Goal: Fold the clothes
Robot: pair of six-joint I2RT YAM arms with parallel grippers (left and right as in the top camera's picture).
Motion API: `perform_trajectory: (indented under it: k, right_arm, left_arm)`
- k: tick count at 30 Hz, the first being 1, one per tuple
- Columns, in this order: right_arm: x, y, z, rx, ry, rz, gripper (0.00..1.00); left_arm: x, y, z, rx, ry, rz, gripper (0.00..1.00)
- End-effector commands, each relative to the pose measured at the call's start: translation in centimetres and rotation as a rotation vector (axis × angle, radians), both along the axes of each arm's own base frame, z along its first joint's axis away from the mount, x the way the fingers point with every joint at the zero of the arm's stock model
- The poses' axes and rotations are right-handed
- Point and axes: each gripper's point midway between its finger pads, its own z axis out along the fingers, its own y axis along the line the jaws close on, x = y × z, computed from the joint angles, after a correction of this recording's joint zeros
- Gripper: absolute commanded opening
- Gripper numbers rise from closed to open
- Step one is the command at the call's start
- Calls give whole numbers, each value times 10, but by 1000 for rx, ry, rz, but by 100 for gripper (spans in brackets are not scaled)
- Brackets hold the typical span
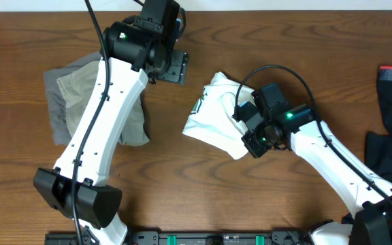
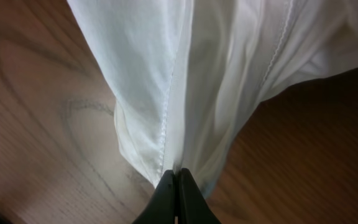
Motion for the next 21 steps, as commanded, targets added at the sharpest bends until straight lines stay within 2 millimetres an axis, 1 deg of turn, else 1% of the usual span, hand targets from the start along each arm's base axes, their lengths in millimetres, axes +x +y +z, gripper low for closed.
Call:
perform_trajectory:
  k: [1, 3, 4, 6, 7, 8, 9, 10, 11, 13, 15, 17, 19, 21]
  right_arm:
    - [-7, 12, -1, 60, 33, 31, 9]
    - [-3, 17, 1, 82, 11, 44, 15]
    - [5, 17, 3, 79, -19, 24, 17]
    - [31, 13, 10, 81, -106, -84, 25]
    - [48, 13, 19, 119, -160, -154, 29]
    - [61, 13, 26, 159, -195, -206, 38]
    - [72, 12, 33, 200, -221, -258, 52]
    - [84, 10, 39, 240, -245, -308, 56]
    - [93, 4, 43, 264, -258, -367, 54]
    - [105, -7, 42, 288, -252, -464, 50]
    - [111, -20, 32, 290, -216, -567, 48]
    - [113, -29, 17, 281, -162, -672, 50]
    - [111, -29, 2, 291, -90, -745, 51]
    - [106, -19, -8, 323, -19, -746, 52]
  left_arm:
    - [1, 1, 1, -2, -6, 12, 74]
    - [1, 1, 1, -3, -5, 12, 74]
    - [0, 1, 1, -2, -2, 11, 73]
    - [-2, 0, 0, -5, 7, 7, 73]
    - [-3, -2, -1, -15, 16, 1, 74]
    - [-5, -4, -1, -23, 22, -3, 73]
    - [-5, -5, -1, -30, 27, -7, 73]
    - [-6, -6, -1, -37, 29, -10, 73]
    - [-6, -6, -1, -37, 29, -10, 74]
    - [-6, -6, -1, -37, 29, -10, 73]
    - [-6, -6, -1, -37, 29, -10, 73]
    - [-5, -6, -1, -37, 28, -10, 74]
    - [-5, -6, -1, -37, 28, -10, 74]
    - [-5, -6, -1, -37, 28, -10, 74]
